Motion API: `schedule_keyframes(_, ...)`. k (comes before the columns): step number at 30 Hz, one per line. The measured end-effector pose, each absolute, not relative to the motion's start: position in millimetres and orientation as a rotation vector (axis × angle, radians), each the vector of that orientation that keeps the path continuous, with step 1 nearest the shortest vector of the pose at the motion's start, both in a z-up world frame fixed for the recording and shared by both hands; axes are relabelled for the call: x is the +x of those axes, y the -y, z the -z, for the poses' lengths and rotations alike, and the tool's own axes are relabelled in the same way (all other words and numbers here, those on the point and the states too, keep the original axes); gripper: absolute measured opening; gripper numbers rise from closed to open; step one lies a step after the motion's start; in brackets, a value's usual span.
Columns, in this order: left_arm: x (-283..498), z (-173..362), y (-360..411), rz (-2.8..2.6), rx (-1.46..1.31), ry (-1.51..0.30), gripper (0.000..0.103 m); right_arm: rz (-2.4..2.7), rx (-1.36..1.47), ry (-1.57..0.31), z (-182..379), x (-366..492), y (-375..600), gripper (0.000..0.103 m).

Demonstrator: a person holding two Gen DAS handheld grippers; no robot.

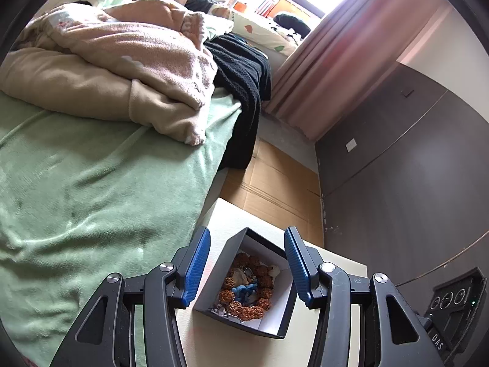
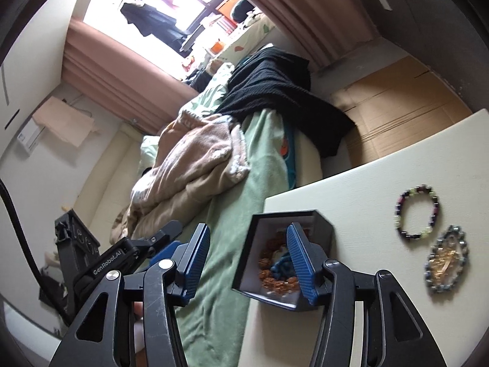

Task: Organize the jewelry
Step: 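Carry the held jewelry into the black box and open both grippers, then move the left gripper over the gold butterfly brooch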

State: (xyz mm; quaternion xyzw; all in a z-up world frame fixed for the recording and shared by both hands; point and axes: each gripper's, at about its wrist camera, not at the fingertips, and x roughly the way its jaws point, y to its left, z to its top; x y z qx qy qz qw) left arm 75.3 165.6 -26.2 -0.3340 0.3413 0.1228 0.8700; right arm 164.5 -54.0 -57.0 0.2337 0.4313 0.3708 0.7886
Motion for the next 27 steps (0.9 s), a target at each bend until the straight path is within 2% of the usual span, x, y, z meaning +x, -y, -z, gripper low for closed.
schedule_keyframes(8, 84, 23, -142, -0.226, -0.639, -0.729, 0.052, -0.667, 0.497, -0.912, 49, 164, 115, 0.054)
schedule_keyframes(12, 92, 25, -126, -0.218, -0.587, -0.75, 0.052, -0.61, 0.499, -0.913, 48, 167, 141, 0.071)
schedule_keyframes(14, 97, 27, -119, -0.204, -0.577, -0.763, 0.058, -0.586, 0.503, -0.922, 50, 169, 152, 0.072)
schedule_keyframes(16, 100, 28, -109, -0.187, -0.563, -0.765, 0.074, -0.57, 0.507, -0.942, 53, 171, 160, 0.072)
schedule_keyframes(17, 102, 29, -105, -0.183, -0.555, -0.766, 0.078, -0.56, 0.508, -0.953, 55, 172, 164, 0.072)
schedule_keyframes(20, 109, 32, -90, -0.167, -0.522, -0.779, 0.08, -0.528, 0.511, -0.98, 61, 175, 175, 0.074)
schedule_keyframes(22, 113, 35, -80, -0.15, -0.508, -0.793, 0.08, -0.505, 0.514, -1.004, 68, 177, 182, 0.079)
schedule_keyframes(27, 123, 42, -50, -0.095, -0.454, -0.83, 0.08, -0.46, 0.508, -1.066, 81, 181, 194, 0.079)
